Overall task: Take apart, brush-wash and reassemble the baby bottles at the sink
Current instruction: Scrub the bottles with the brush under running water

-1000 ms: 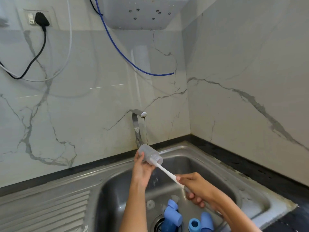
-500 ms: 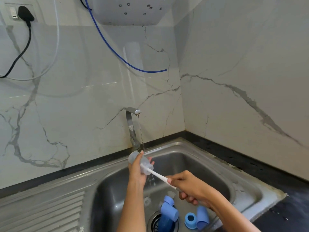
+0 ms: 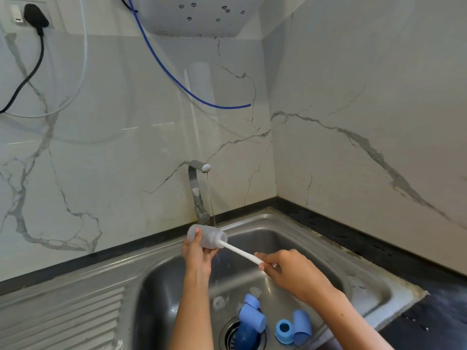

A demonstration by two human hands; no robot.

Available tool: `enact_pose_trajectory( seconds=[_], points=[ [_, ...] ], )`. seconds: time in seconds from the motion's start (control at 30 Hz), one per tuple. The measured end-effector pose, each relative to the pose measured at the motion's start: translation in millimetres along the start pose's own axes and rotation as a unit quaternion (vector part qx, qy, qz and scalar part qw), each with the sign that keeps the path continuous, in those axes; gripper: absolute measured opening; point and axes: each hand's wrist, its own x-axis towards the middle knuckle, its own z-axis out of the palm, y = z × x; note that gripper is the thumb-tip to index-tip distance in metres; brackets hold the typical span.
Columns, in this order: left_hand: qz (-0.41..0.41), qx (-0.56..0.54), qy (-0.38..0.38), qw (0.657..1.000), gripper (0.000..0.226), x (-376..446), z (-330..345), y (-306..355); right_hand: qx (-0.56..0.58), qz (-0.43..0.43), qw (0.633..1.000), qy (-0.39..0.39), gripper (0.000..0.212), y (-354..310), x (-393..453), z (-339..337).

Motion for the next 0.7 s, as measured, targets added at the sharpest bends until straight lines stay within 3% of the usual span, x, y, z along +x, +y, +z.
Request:
enact_pose_trajectory(
  seconds=[0.23, 0.3, 0.43, 0.57, 0.7],
  points=[
    [0.025, 0.163, 0.025, 0.986, 0.052, -16.0, 7.7, -5.7, -0.091, -0.024, 0.995, 0.018, 0.038, -5.7, 4.8, 3.7],
    [0.017, 0.17, 0.027, 0.985, 0.051, -18.7, 5.4, -4.6, -0.046, -0.016, 0.999, -0.017, 0.037, -4.5, 5.8, 4.0],
    [-0.05, 0.058, 0.004, 0.997, 0.056, -18.7, -0.5, 13.7, 0.177, 0.02, 0.979, -0.1, 0.031, 1.1, -4.2, -17.0],
    [-0.079, -0.01, -0.017, 0.997, 0.049, -23.3, 2.5, 23.4, 0.223, 0.021, 0.965, -0.136, 0.028, -4.0, -11.9, -26.6],
    [-0.108, -0.067, -0.035, 0.991, 0.045, -28.4, 6.7, 21.3, 0.264, 0.028, 0.958, -0.113, 0.03, -8.0, -7.6, -12.4]
  ],
)
